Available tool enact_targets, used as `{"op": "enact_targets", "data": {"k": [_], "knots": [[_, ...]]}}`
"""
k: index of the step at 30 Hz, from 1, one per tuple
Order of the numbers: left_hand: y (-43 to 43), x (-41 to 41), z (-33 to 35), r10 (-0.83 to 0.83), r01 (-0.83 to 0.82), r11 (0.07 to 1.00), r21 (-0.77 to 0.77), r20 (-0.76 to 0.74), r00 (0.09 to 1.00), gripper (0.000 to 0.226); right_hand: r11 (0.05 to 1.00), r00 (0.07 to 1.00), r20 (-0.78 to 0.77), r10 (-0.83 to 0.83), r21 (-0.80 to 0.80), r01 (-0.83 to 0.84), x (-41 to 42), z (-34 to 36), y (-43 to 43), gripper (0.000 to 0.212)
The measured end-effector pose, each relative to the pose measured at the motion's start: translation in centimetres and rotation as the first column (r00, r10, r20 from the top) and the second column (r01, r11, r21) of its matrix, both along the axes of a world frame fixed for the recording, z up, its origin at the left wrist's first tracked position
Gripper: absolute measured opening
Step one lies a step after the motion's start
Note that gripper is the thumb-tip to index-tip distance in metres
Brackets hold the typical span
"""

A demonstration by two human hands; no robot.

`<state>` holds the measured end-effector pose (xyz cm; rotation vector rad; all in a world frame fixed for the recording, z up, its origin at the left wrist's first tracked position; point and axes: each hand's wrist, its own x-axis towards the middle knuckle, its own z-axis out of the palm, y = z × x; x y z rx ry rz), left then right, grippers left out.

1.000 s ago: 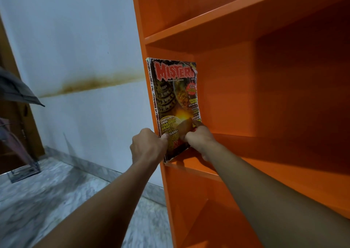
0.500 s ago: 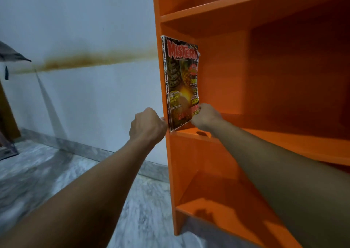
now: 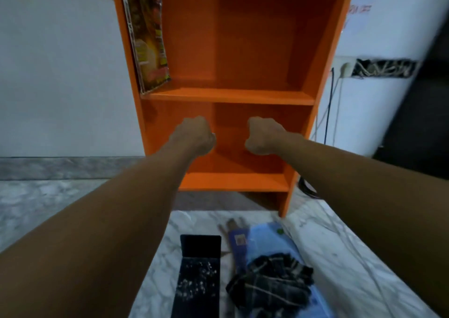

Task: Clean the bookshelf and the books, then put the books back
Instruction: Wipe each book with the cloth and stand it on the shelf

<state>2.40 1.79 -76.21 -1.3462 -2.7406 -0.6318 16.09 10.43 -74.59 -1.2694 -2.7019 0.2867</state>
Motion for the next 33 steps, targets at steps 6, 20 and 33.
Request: {"op": "enact_targets", "data": {"k": [6,20,33], "knots": [[3.3,4.5,-3.6,-0.105,0.115,0.985,-0.130,0.076,0.992,0.029,0.970,0.797,0.554,0.240,-0.117,-0.211,4.5,-5.4,0.9,0.042],[2.2,9.1,-22.3,0.117,0.065,0.964,-0.257,0.633,0.765,0.027,0.851,0.755,0.453,0.475,-0.454,-0.263,10.0,-24.7,-1.4,0.093],[4.2,8.6,-26.5,0.171,-0.276,0.960,-0.044,0.873,0.456,0.034,0.910,0.901,0.214,0.377,-0.264,-0.318,13.6,-27.9,-2.4,0.054]]}}
